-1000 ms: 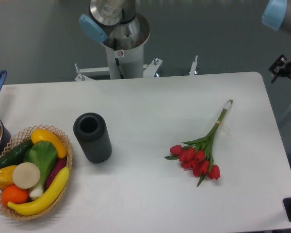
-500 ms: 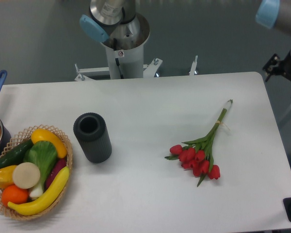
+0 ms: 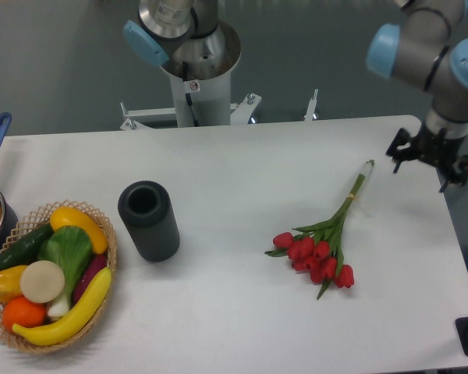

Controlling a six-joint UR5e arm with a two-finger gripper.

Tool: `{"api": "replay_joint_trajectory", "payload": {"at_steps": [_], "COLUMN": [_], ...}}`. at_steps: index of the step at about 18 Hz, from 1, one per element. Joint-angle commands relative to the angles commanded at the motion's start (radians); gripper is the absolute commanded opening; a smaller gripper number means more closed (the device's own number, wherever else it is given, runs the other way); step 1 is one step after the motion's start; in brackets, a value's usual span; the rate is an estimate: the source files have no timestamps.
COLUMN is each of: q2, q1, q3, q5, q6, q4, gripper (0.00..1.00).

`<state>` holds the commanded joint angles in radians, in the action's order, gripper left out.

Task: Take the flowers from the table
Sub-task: 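Move the open gripper down over the tulip stems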

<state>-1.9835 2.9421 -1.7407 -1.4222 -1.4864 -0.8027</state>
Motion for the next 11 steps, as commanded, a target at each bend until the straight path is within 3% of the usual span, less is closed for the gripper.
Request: {"api": "replay_joint_trajectory", "payload": {"at_steps": [3, 7, 11], "q2": [0.005, 0.048, 0.017], "q1": [-0.006, -0.029, -0.07], "q3": [-0.016, -0.134, -0.128], "q5": [-0.001, -0.003, -0.007], "q6": [-0.002, -0.005, 0.003], "q4": [0.0, 0.002, 0.007], "gripper": [1.0, 1.0, 1.0]}}
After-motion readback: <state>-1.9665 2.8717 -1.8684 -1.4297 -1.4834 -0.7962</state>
